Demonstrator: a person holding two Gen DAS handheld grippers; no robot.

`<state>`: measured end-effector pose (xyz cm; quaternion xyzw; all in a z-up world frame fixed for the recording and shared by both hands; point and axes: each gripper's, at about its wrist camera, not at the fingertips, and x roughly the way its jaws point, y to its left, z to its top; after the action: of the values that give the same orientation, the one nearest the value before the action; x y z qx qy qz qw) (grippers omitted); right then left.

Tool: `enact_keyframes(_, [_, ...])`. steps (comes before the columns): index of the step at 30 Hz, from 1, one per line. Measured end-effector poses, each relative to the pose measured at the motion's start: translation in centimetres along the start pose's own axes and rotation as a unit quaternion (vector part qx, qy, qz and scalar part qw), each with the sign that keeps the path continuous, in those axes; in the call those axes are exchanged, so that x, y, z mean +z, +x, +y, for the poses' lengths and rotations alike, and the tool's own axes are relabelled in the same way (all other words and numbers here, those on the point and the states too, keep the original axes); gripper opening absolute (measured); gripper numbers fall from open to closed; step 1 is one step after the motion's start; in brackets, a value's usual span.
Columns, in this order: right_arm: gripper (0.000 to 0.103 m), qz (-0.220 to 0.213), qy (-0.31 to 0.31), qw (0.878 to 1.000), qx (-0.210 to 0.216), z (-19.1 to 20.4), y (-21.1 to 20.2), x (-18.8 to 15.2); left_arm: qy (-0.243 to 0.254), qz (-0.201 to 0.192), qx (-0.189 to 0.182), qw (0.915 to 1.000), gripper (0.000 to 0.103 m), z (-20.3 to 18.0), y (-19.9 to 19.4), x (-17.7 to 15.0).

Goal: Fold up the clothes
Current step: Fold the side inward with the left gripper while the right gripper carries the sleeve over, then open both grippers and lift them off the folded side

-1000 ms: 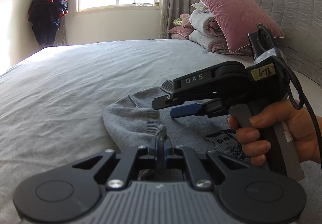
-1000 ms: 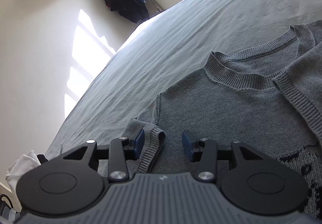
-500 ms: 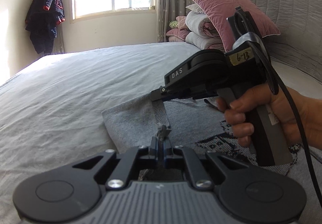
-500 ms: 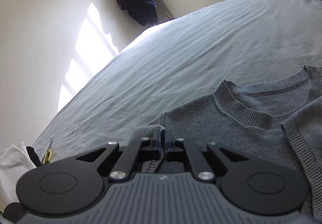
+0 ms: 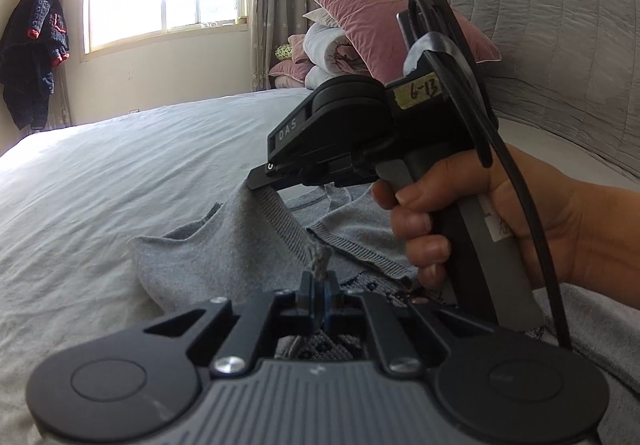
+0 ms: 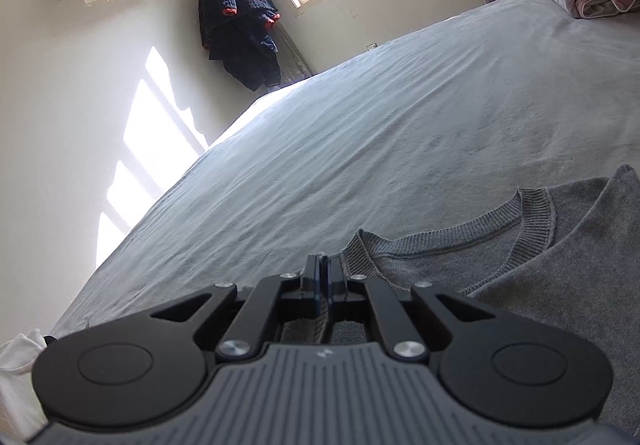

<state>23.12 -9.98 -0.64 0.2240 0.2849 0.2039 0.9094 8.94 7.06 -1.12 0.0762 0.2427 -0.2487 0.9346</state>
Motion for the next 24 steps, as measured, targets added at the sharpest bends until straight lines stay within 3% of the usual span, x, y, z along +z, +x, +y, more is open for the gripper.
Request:
enact_keyframes(7, [0.004,0.001,0.008,1.0,-0.022,-2.0,-0.2,-0.2,0.008,0.027,-0.032,0.9991,0.006,-0.5,1.3,-1.1])
enact_keyframes(15, [0.004,0.024,0.003,0.998,-0.053,-4.0,0.9,-0.9,-0.012,0.021,-0.077,0.9967,0.032,-0.4,1.0,-1.0])
enact_keyframes(20, [0.019,0.038,0.007,0.996,-0.083,-4.8,0.5,-1.1,0.025,0.038,-0.073,0.9963,0.036,-1.4,1.8,-1.1])
enact_keyframes(21, [0.025,0.038,0.014,0.996,-0.083,-5.2,0.1,-1.0,0.034,0.042,-0.067,0.9963,0.036,-1.6,2.1,-1.2])
enact_keyframes(22, [0.043,0.038,0.022,0.996,-0.082,-5.6,-0.3,-1.0,0.042,0.048,-0.059,0.9962,0.036,-1.8,2.4,-1.3])
enact_keyframes(24, [0.048,0.036,0.025,0.997,-0.07,-5.9,-1.5,-1.1,0.057,0.058,-0.042,0.9958,0.033,-2.1,3.1,-1.5])
